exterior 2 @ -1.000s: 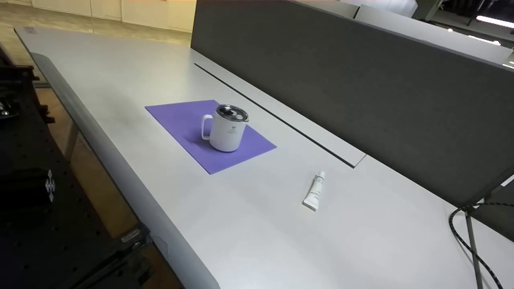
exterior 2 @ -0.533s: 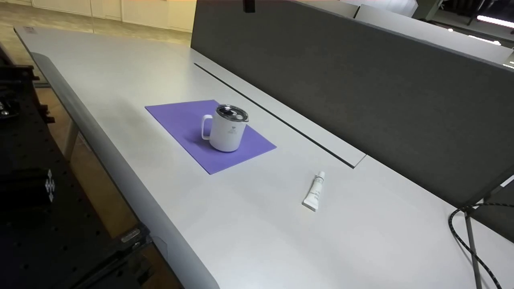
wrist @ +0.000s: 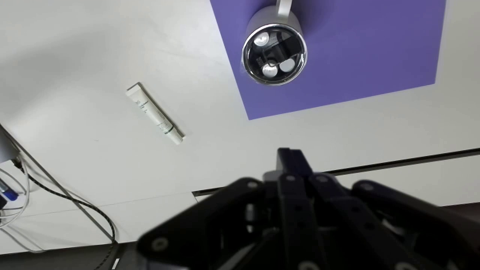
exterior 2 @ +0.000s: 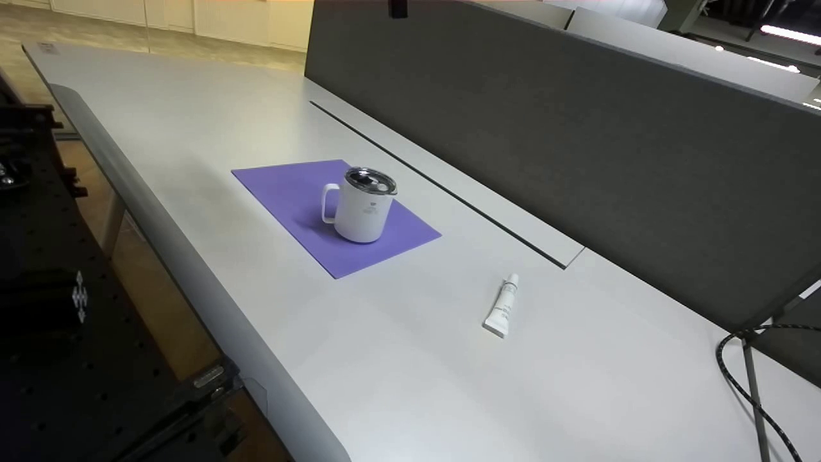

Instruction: Slide the lid of the cup closed

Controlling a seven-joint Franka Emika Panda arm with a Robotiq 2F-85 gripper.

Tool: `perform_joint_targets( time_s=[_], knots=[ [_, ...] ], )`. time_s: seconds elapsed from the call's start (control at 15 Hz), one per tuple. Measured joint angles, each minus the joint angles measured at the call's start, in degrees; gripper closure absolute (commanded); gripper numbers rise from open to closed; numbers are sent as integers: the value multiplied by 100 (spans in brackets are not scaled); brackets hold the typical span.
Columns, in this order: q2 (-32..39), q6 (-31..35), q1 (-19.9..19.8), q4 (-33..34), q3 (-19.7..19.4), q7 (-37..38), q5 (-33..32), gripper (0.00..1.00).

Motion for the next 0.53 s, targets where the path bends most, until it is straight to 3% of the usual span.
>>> perform_joint_targets(
  time_s=[0.33, 0.53],
  knots=[
    [144, 101, -42, -2, -17, 6, -2, 100],
    [566, 541, -117, -1, -121, 9, -21, 100]
  ],
)
